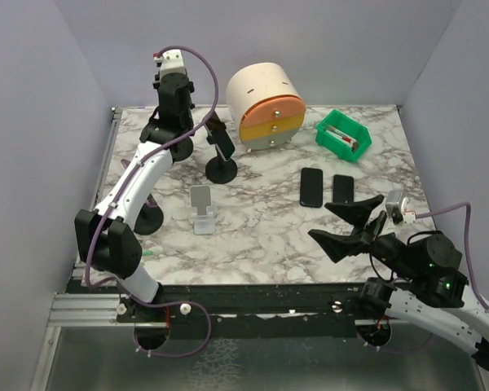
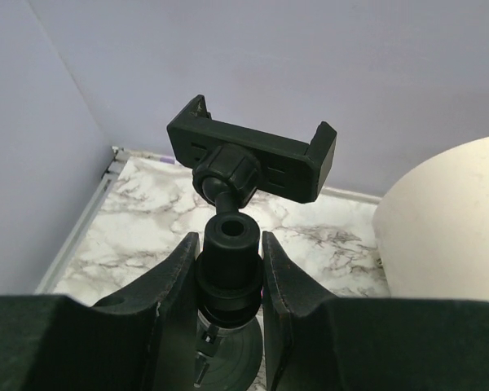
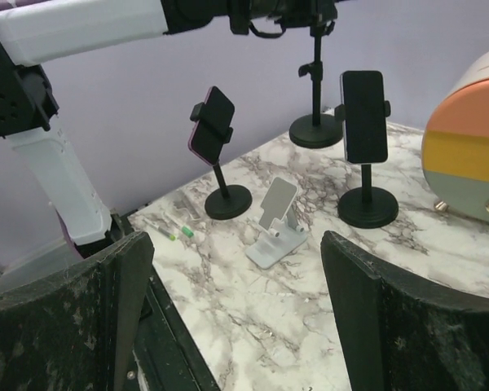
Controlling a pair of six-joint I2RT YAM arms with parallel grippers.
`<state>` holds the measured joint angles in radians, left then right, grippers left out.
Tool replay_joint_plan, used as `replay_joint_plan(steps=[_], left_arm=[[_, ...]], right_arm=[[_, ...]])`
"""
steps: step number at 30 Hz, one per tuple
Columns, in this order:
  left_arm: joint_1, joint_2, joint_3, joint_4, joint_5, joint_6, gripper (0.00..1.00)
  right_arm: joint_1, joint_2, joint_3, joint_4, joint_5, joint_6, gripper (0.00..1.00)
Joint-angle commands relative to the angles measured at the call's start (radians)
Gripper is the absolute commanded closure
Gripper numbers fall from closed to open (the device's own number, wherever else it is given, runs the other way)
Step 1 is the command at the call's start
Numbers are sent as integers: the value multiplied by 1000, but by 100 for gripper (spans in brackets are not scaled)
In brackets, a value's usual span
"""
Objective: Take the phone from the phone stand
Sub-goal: Place the phone stand at the center of the board.
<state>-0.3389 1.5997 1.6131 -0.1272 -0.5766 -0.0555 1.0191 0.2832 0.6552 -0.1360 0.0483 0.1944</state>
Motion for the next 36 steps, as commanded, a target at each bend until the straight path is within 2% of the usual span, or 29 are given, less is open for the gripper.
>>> replay_joint_plan(steps=[1,4,13,28,32,36], left_arm=[[66,-4,-105,257,-25,-122,100],[92,18,-180,323,1,-164,100],[120,94,-211,371,8,-222,100],[121,134,-273,386,29,-182,100],[121,133,-275,371,41,-170,87],[122,114,-278,353,45,-168,59]], right_arm=[[-1,2,-11,7,47,2,11],[0,19,3,4,51,-14,11],[-1,37,-3,12,50,-3,11],[0,39,2,-2,82,-16,11],[0,39,4,-3,82,-16,11],[0,39,9,-9,84,-17,11]])
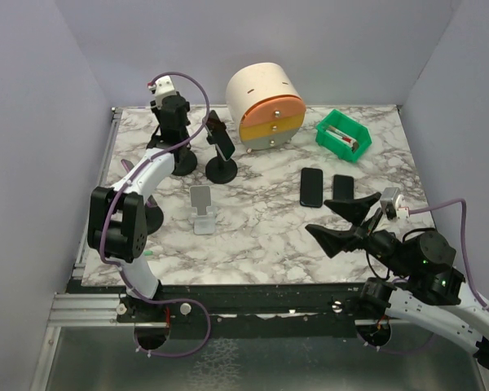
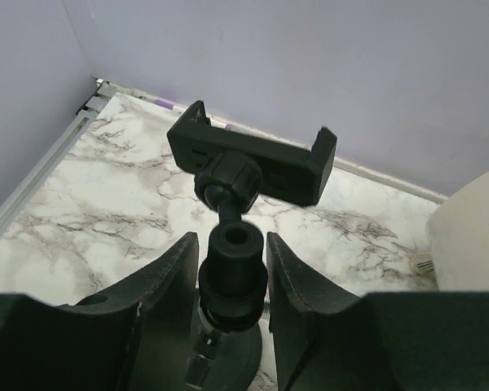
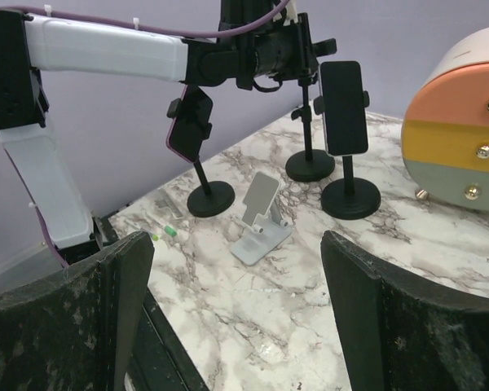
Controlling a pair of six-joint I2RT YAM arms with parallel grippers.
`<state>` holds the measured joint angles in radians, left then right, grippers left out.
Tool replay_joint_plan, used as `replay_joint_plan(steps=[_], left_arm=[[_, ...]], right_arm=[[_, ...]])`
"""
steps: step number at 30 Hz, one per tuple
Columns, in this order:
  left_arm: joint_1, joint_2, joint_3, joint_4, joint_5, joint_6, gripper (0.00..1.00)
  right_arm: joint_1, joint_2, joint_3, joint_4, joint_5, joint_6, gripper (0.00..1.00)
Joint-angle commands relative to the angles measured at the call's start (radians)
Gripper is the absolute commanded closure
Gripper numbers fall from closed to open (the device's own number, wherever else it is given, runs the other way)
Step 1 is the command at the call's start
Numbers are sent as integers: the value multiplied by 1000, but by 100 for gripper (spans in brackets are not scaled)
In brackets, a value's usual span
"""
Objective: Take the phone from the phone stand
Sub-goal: Place the phone stand at the center of the board.
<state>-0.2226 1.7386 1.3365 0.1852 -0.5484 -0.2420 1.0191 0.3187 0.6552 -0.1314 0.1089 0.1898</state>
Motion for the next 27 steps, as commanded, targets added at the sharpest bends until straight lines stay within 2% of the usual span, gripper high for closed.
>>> replay_joint_plan(steps=[1,6,11,12,15,20,25,27], left_arm=[[4,-35,-3,41,19,20,52],[5,-92,5,23,25,41,28],[5,-206,-12,2,-7,36,11],[4,-239,-16,-8,-15,27,3],[5,-334,-20,-70,-24,-6,1],[5,-470,-50,-183,-23,-220,1],[6,-612,-202,-152,286,-354,1],[1,-602,-176,-282,364,-432,1]], right_arm=[[0,2,11,-15,26,-12,11],[0,9,22,-17,26,-20,11],[1,25,36,-16,18,-26,11],[0,27,37,-16,17,-25,11],[0,36,33,-12,17,-14,11],[-1,67,10,17,9,27,11],[-1,99,-23,63,3,62,12],[-1,108,-34,73,9,72,12]])
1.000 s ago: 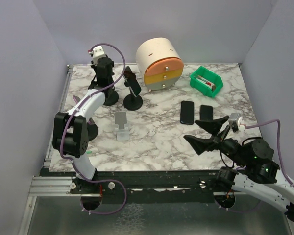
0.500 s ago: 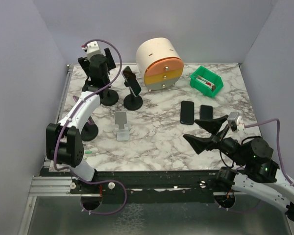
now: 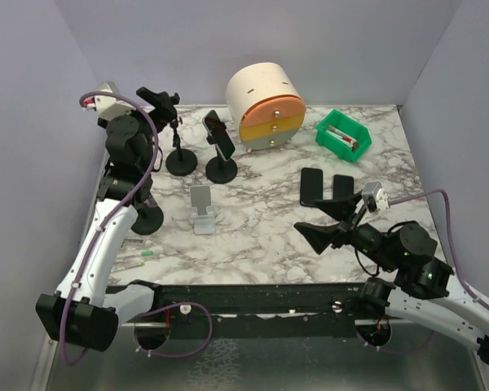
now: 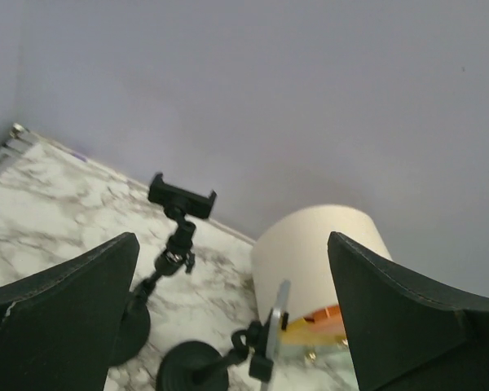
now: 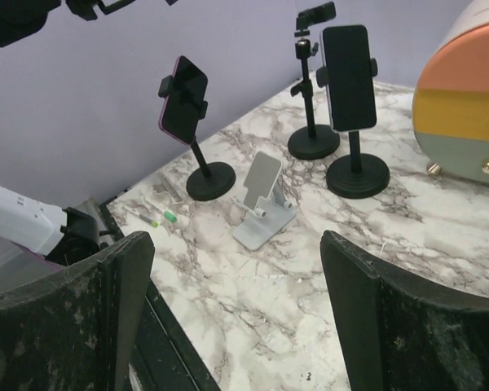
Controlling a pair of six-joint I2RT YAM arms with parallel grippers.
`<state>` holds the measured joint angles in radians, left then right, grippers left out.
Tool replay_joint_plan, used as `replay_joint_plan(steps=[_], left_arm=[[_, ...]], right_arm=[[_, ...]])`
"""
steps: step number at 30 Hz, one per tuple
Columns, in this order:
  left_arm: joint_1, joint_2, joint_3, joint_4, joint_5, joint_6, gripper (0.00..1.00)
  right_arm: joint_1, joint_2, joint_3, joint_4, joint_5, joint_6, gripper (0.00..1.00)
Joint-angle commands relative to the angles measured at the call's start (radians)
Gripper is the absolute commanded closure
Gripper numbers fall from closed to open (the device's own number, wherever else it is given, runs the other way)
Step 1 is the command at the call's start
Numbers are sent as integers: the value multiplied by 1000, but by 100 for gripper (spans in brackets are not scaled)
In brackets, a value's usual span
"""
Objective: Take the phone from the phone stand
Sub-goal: Place the phone stand at the center of the board, then pick up the phone stand at the center of the board.
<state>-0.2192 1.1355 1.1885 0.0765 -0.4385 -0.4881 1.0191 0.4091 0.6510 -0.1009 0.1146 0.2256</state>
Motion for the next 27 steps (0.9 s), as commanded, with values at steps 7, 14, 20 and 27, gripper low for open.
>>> replay_joint_plan(steps=[7,14,20,27], left_arm=[[-197,40,0,-323,178,-279,1],[-232,186,84,-384,64,-383,13],[-230,265,154,-411,-20,-388,20],[-225,351,221,-394,-58,-326,31]], right_arm=[[0,57,-40,38,49,69,12],[-1,99,-33,43,56,107,12],[-1,94,-33,41,61,124,13],[-1,78,-29,25,71,124,13]])
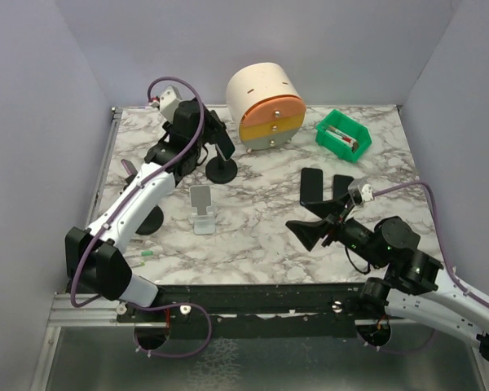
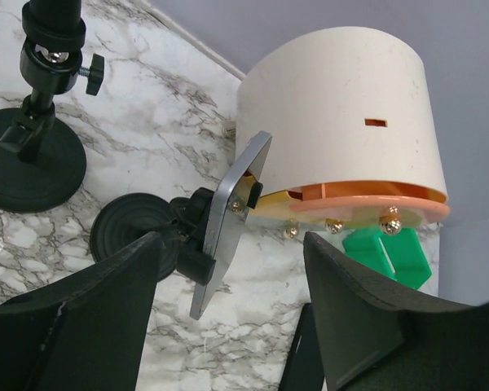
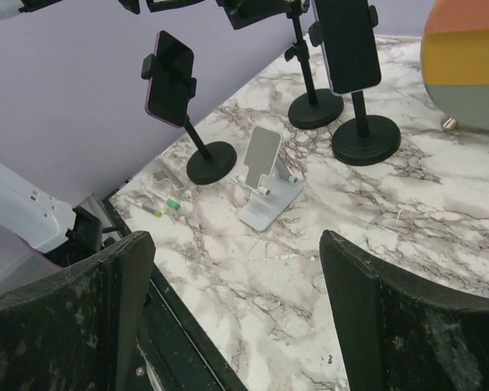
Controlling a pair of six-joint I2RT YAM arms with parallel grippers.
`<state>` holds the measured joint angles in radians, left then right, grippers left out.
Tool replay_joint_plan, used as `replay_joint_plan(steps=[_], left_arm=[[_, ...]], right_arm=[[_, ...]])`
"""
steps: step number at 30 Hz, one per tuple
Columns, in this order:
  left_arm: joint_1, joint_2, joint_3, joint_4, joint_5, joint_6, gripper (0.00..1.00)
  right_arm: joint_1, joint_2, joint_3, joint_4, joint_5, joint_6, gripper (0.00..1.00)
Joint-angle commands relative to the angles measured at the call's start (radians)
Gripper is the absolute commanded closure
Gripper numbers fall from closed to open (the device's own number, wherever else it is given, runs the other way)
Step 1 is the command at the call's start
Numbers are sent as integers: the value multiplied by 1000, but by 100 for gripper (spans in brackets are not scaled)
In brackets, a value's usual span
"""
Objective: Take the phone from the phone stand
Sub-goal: Pick up the phone stand at the center of the board.
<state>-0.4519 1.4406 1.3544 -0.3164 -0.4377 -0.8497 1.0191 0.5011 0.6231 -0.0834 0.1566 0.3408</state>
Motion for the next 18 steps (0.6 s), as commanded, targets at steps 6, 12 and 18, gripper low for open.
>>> replay_joint_plan(steps=[6,12,18], left_arm=[[17,113,93,10,-37,69,39],[55,135,69,53,47,81,55],[68,103,-18,196,162,139,56]], right_arm=[[0,-26,0,-7,37,7,13],[1,-36,-2,-23,52,1,13],[-1,-36,-9,-18,55,4,13]])
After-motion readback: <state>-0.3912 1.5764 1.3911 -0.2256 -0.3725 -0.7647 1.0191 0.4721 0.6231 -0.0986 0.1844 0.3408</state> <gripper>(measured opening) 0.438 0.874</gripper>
